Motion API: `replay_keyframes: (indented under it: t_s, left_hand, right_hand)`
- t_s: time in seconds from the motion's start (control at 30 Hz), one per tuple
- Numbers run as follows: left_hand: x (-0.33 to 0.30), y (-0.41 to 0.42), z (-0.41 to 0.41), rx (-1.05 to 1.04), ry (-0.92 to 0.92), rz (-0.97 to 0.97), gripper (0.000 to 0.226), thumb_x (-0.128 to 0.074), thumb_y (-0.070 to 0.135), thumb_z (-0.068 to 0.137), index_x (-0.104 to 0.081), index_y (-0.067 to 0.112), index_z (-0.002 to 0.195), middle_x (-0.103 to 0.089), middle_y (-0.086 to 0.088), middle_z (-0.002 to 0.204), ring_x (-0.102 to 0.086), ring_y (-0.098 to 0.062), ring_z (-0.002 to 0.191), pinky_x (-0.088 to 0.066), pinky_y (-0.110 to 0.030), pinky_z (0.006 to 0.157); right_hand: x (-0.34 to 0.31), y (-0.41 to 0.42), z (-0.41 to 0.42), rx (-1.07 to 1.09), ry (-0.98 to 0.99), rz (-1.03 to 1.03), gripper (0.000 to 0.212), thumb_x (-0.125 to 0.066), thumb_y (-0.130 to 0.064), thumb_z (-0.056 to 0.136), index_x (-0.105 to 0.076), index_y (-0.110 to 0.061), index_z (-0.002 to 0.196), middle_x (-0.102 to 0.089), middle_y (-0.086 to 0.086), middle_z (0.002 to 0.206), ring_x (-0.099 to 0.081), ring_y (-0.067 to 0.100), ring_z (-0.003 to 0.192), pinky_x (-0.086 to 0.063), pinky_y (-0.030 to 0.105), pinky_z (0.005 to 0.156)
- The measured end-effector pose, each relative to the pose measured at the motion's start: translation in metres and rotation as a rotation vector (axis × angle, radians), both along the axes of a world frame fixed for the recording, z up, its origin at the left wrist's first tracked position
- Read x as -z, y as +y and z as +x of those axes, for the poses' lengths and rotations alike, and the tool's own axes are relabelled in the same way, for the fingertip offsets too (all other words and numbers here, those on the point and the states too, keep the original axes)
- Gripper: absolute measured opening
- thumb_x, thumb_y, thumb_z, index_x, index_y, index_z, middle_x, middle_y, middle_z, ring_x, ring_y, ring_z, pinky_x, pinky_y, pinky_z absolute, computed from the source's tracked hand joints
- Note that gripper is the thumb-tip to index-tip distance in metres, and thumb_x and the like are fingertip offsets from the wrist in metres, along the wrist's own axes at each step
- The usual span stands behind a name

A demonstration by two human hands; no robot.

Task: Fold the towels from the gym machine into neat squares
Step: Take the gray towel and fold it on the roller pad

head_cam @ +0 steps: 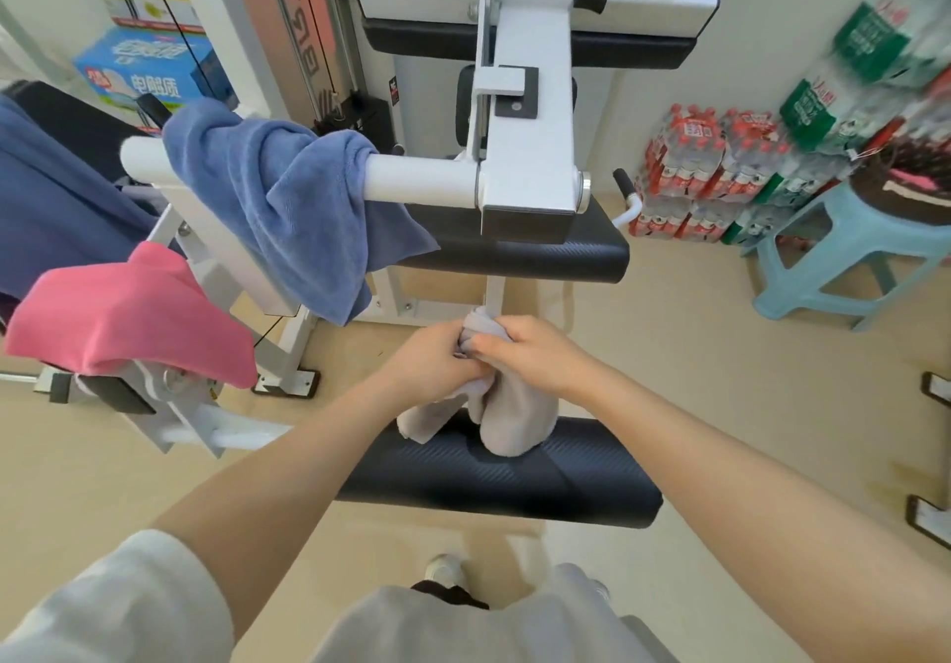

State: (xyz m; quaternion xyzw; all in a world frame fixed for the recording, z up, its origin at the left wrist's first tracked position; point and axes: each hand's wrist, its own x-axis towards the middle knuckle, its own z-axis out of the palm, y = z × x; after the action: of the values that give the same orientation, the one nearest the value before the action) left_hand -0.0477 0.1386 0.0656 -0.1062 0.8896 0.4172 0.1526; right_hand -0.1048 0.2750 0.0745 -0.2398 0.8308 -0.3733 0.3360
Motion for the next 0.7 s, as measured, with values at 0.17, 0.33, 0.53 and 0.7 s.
replay_keyframes:
  t_s: [0.17, 0.33, 0.53, 0.7]
  left_hand:
    - [0.009, -0.011, 0.011, -0.162, 0.13, 0.025, 0.01, -0.058, 0.02, 0.084, -0.062, 0.011, 0.085, -0.062, -0.001, 0.074, -0.053, -0.015, 0.07, -0.04, -0.022, 0.059]
    - [0.002, -0.023, 0.016, -0.499, 0.364, 0.235, 0.006, -0.057, 0.013, 0.085, -0.061, 0.017, 0.083, -0.06, 0.005, 0.069, -0.053, -0.007, 0.065, -0.041, -0.018, 0.059]
    - [0.005, -0.038, 0.027, -0.587, 0.451, 0.478, 0.018, -0.055, 0.011, 0.087, -0.063, 0.027, 0.084, -0.064, 0.006, 0.075, -0.059, -0.008, 0.074, -0.051, -0.024, 0.066]
    - [0.019, -0.054, 0.024, -0.596, 0.21, 0.208, 0.029, -0.055, 0.018, 0.086, -0.048, 0.018, 0.114, -0.059, 0.001, 0.09, -0.06, -0.024, 0.094, -0.048, -0.028, 0.068]
  right_hand:
    - [-0.005, -0.012, 0.009, 0.034, 0.121, 0.049, 0.029, -0.045, -0.031, 0.093, -0.067, -0.013, 0.097, -0.067, 0.008, 0.092, -0.061, 0.025, 0.089, -0.05, 0.04, 0.08]
    - [-0.002, -0.016, 0.002, 0.096, 0.532, 0.36, 0.025, -0.034, -0.023, 0.095, -0.055, -0.01, 0.092, -0.051, 0.005, 0.085, -0.053, 0.027, 0.077, -0.043, 0.034, 0.064]
    - [0.018, 0.006, -0.013, 0.202, 0.599, 0.464, 0.021, -0.043, -0.022, 0.092, -0.061, -0.011, 0.092, -0.053, 0.006, 0.086, -0.053, 0.026, 0.077, -0.044, 0.033, 0.064]
    - [0.023, 0.0, -0.005, 0.187, 0.325, 0.204, 0.023, -0.04, -0.016, 0.096, -0.055, -0.001, 0.089, -0.059, 0.016, 0.085, -0.05, 0.026, 0.076, -0.036, 0.033, 0.065]
